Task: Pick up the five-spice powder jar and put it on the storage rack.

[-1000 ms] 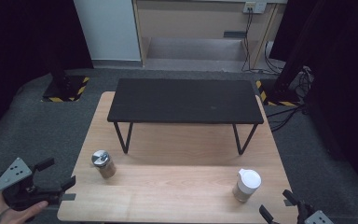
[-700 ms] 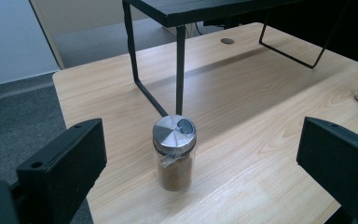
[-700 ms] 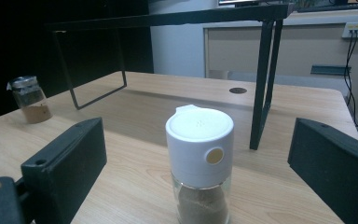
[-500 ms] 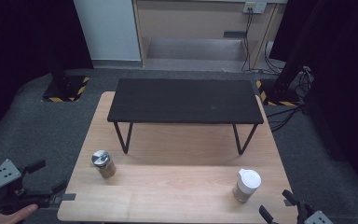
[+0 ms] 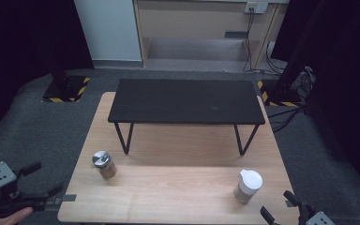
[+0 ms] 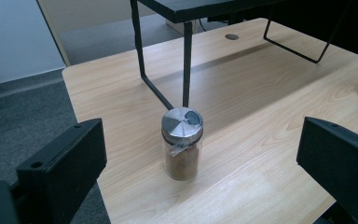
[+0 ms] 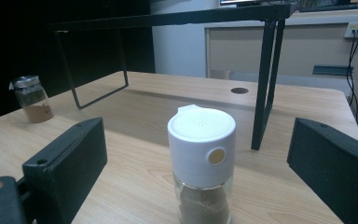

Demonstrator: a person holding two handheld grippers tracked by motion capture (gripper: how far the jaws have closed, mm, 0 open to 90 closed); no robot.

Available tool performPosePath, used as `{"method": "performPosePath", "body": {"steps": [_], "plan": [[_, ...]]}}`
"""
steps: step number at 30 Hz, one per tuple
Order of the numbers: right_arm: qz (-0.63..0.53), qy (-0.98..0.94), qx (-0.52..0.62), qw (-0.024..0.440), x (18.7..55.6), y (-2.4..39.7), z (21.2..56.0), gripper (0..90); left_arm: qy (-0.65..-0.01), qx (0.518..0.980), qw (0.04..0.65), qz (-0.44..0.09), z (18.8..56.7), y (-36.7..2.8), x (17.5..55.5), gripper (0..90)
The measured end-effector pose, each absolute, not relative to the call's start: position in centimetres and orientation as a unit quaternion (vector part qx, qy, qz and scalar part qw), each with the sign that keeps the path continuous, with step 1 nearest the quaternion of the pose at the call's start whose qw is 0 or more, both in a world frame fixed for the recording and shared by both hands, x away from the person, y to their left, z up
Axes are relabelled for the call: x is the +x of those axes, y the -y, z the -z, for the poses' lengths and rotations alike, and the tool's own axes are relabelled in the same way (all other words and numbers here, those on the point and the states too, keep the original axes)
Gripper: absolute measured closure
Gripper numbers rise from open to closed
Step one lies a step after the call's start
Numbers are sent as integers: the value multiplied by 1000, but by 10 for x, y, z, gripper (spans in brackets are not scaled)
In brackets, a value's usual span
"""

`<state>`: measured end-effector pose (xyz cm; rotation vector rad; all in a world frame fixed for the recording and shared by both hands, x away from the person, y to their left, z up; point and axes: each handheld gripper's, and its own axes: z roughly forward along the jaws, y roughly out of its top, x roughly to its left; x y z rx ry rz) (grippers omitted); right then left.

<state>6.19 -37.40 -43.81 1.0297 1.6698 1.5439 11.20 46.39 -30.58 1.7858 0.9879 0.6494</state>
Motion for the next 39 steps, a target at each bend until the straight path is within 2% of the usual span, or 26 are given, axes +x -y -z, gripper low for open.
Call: {"method": "performPosePath", "body": {"steps": [21, 39], "plan": [[-587, -634, 391, 316, 62, 374, 438, 52, -412, 733, 473, -264, 310, -463, 121, 4], [-588, -635, 390, 315, 62, 375, 438, 55, -416, 742, 463, -249, 320, -454, 149, 6]]}}
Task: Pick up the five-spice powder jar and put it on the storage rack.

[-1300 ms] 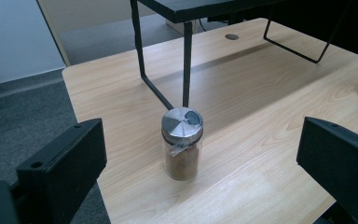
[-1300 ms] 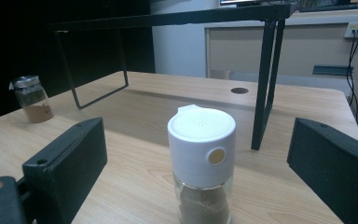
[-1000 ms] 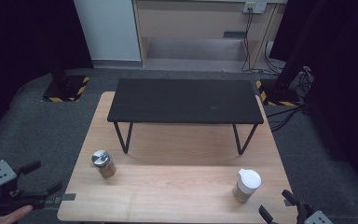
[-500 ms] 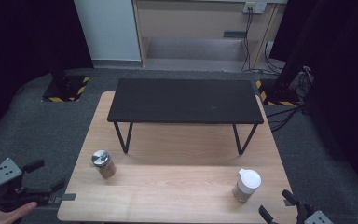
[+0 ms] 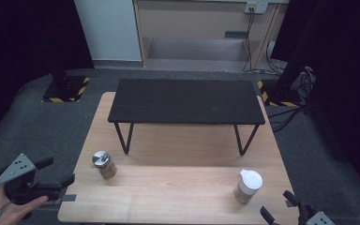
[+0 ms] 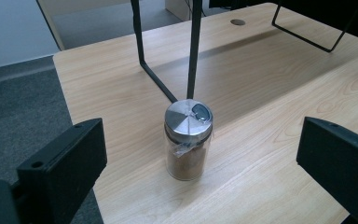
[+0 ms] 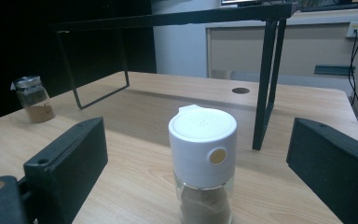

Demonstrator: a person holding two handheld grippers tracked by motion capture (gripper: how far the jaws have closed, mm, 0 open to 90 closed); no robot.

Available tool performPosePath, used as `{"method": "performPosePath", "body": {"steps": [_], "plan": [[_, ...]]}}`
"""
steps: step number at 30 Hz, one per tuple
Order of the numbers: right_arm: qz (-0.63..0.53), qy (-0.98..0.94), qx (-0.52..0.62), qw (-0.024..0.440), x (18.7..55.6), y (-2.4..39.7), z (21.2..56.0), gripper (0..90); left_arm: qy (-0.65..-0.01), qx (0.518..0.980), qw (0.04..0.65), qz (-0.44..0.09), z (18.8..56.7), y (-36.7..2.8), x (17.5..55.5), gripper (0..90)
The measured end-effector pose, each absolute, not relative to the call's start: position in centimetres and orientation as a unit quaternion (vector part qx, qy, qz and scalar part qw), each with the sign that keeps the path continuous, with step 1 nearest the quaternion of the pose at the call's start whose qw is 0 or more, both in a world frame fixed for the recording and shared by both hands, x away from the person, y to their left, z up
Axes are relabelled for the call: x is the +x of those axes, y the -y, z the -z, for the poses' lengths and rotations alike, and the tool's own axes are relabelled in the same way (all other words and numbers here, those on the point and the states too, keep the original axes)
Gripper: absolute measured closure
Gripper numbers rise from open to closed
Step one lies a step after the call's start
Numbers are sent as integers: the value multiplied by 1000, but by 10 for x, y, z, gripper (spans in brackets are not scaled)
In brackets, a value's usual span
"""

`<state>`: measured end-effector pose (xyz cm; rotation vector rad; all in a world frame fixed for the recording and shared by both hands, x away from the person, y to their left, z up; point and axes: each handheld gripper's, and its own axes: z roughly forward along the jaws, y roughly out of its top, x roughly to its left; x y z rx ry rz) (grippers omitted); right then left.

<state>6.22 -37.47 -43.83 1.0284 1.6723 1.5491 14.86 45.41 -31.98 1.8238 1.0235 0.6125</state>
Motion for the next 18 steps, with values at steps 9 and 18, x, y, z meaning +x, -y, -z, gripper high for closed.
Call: {"method": "performPosePath", "body": {"steps": [9, 18], "plan": [[-588, -634, 391, 315, 62, 375, 438, 55, -420, 750, 451, -241, 329, -446, 171, 10], [-588, -634, 392, 315, 61, 375, 438, 55, -417, 769, 425, -232, 344, -427, 204, 18]]}}
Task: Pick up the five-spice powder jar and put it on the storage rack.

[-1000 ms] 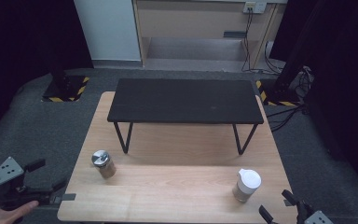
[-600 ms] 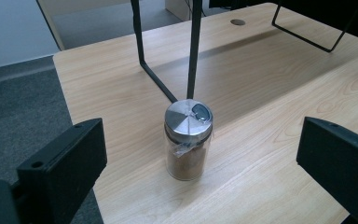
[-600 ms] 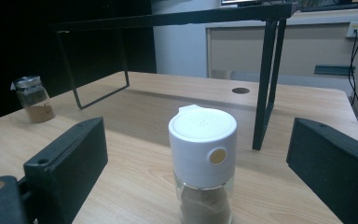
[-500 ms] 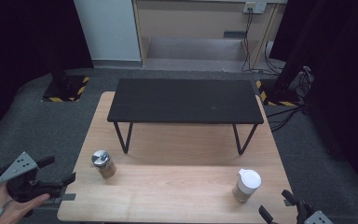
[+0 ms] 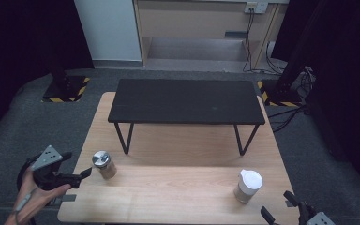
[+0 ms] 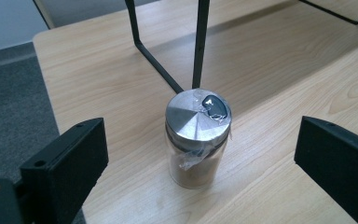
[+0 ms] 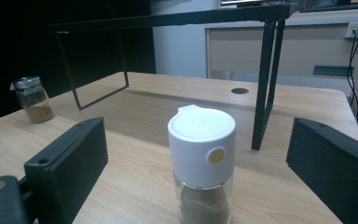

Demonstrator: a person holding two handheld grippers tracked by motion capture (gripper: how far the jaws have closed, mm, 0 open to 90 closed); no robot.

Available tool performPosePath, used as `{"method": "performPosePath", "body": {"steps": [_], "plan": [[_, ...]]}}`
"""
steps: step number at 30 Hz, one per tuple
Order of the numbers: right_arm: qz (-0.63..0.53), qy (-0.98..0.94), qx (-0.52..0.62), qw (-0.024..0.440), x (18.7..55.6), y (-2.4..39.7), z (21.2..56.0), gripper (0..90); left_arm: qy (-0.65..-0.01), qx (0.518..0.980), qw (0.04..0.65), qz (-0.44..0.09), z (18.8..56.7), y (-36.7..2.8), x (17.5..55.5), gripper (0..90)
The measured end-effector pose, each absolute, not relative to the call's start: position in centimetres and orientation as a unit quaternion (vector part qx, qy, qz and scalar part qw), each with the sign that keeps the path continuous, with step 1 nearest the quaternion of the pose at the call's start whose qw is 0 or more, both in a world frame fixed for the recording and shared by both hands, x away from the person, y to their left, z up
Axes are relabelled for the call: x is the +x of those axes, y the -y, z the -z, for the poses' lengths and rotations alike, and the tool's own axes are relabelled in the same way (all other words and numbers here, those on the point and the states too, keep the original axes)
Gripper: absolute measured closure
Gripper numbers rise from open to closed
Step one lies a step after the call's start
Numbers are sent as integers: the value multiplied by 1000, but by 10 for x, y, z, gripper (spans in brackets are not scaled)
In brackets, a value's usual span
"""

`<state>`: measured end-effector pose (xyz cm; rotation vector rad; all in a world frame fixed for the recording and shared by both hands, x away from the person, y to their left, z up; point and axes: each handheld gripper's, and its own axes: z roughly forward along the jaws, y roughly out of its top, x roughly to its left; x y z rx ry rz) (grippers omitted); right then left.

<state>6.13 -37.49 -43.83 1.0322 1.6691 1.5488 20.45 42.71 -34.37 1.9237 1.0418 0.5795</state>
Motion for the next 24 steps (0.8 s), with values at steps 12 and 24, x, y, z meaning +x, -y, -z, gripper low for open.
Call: {"method": "performPosePath", "body": {"steps": [12, 24], "plan": [[-589, -632, 391, 317, 61, 376, 439, 55, -418, 785, 402, -218, 368, -404, 242, 69], [-589, -631, 392, 317, 60, 376, 439, 55, -412, 787, 402, -220, 388, -397, 256, 245]]}}
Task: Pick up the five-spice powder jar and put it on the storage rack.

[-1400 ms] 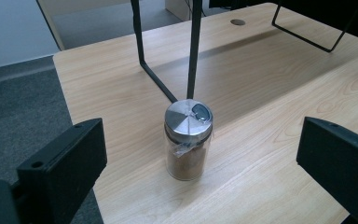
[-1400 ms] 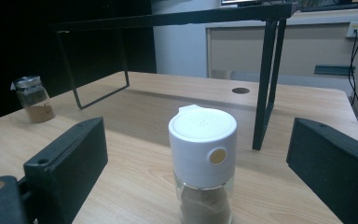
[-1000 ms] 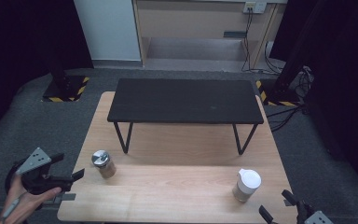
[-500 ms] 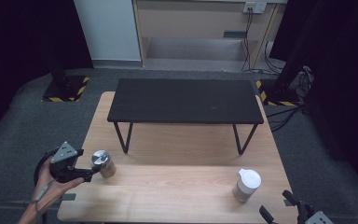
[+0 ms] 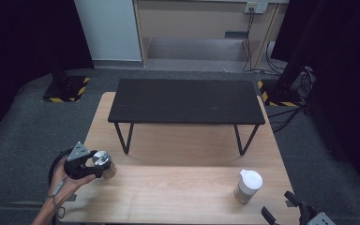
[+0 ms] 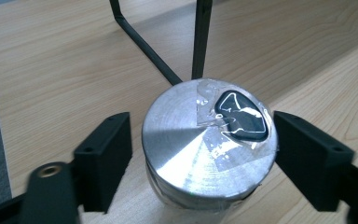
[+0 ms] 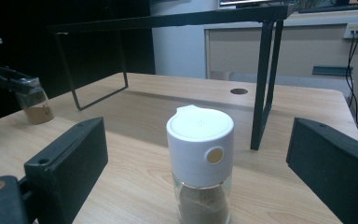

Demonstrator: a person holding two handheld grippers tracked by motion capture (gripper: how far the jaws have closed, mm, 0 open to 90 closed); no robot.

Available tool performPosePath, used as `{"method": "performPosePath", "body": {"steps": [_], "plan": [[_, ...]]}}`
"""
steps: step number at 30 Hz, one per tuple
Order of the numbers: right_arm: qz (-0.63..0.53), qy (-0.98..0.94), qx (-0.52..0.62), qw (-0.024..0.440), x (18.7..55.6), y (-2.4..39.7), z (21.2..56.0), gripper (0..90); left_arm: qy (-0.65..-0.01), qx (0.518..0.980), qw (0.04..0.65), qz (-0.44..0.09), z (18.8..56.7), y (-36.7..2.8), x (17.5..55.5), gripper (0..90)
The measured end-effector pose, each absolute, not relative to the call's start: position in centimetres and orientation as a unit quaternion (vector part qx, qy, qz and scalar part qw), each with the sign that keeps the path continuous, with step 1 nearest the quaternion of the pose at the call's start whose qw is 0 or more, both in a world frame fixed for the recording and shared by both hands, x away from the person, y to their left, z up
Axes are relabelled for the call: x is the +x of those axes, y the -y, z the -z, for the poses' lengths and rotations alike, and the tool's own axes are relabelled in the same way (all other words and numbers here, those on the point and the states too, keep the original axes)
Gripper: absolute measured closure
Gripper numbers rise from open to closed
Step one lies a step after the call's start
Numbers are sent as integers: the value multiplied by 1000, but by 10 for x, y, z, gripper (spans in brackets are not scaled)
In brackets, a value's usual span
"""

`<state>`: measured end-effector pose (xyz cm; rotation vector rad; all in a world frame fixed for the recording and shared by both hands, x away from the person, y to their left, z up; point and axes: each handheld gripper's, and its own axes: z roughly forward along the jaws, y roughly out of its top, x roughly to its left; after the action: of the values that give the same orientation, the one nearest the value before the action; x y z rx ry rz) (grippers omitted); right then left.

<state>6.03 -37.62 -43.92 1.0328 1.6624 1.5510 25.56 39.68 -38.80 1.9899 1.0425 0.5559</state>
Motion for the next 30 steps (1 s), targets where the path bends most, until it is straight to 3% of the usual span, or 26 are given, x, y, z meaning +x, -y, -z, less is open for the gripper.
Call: {"method": "performPosePath", "body": {"steps": [3, 17, 30], "plan": [[-589, -631, 393, 316, 61, 376, 439, 55, -407, 787, 407, -221, 391, -398, 256, 308], [-590, -630, 393, 316, 61, 376, 440, 55, -364, 806, 416, -213, 380, -396, 257, 340], [-591, -631, 390, 316, 61, 376, 440, 55, -255, 830, 464, -174, 309, -390, 264, 340]]}}
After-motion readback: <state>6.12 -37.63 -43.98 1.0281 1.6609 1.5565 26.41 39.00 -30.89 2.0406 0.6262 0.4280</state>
